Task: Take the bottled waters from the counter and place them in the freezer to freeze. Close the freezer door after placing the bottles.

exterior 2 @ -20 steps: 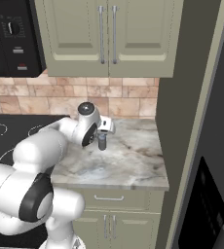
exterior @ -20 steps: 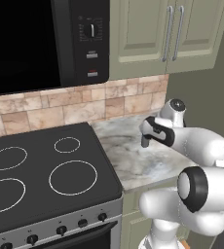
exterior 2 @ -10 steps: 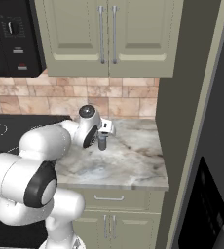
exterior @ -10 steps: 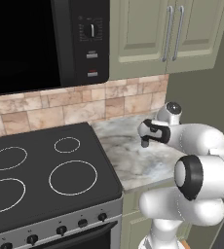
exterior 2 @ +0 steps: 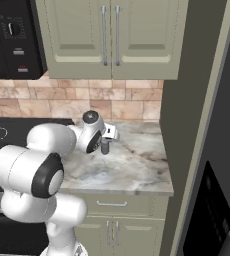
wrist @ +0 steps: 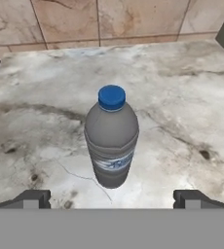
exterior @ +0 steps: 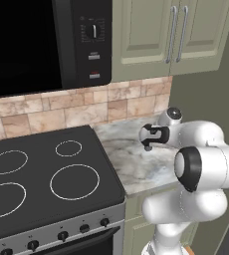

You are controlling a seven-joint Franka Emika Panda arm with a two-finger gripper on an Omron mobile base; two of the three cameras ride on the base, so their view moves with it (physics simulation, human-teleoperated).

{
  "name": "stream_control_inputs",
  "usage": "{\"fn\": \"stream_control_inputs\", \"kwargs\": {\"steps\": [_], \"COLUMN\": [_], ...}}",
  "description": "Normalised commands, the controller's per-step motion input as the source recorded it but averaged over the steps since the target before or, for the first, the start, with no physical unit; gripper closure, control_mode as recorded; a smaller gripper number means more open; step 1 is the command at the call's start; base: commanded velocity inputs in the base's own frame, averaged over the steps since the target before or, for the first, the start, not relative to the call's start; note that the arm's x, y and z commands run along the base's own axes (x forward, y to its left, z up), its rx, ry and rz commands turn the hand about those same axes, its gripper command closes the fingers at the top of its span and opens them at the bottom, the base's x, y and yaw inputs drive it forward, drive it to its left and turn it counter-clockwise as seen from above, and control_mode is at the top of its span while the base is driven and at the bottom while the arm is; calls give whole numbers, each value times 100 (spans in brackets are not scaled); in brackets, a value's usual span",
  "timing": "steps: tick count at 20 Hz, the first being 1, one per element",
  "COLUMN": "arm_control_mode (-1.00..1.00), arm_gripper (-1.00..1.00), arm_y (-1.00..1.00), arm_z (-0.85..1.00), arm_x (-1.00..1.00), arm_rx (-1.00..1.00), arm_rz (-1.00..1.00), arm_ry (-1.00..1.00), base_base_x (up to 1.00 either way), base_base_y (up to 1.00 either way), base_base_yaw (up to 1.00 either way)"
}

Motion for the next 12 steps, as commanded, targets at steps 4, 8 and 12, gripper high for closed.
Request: {"fn": "stream_control_inputs", "kwargs": {"steps": [4,8,12], "arm_control_mode": [-100,-100,-100], "arm_gripper": [-100,-100,-100], "arm_y": [0,0,0], "arm_z": [-9,-9,-10], "arm_x": [18,15,12], "arm_rx": [0,0,1], "arm_rz": [-1,-1,0], "arm_ry": [0,0,0], "base_base_x": [0,0,0], "base_base_y": [0,0,0], "base_base_yaw": [0,0,0]}}
